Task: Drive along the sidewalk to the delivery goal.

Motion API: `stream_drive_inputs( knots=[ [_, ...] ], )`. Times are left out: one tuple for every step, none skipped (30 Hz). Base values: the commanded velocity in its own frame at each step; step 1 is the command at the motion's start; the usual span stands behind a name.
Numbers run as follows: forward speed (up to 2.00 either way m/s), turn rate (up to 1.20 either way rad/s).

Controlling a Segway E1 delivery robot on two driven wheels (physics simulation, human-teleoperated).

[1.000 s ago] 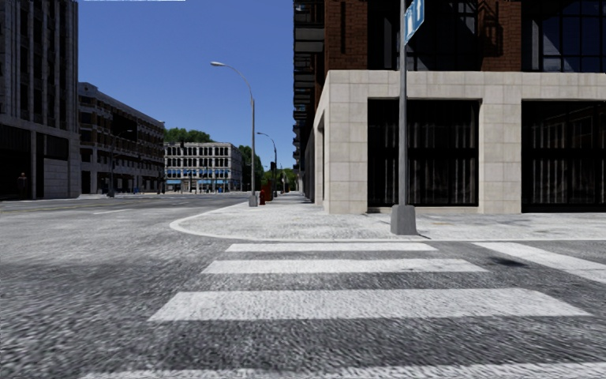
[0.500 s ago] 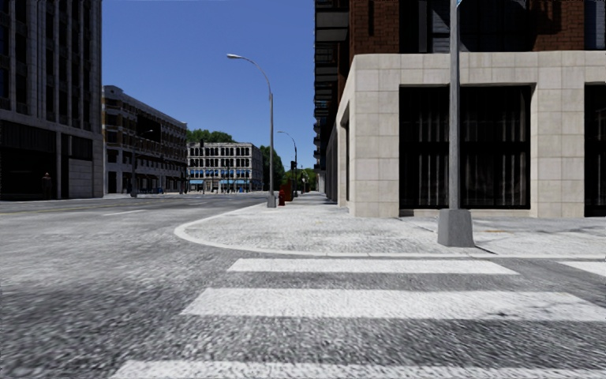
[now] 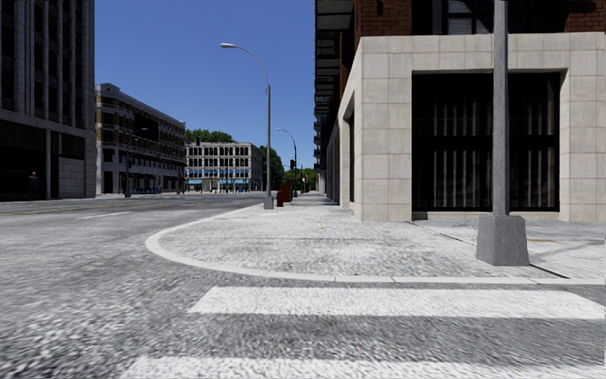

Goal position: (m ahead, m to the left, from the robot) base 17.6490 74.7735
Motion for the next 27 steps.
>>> stream_drive_inputs(
  knots=[
    [2.0, 0.0],
    [2.0, 0.0],
    [2.0, 0.0],
    [2.0, 0.0],
    [2.0, 0.0],
    [2.0, 0.0],
    [2.0, 0.0],
    [2.0, 0.0],
    [2.0, 0.0],
    [2.0, 0.0],
    [2.0, 0.0],
    [2.0, 0.0],
    [2.0, 0.0],
    [2.0, 0.0],
    [2.0, 0.0],
    [2.0, 0.0],
    [2.0, 0.0],
    [2.0, 0.0],
    [2.0, 0.0],
    [2.0, 0.0],
    [2.0, 0.0],
    [2.0, 0.0],
    [2.0, 0.0],
    [2.0, 0.0],
    [2.0, 0.0],
    [2.0, 0.0],
    [2.0, 0.0]
  ],
)
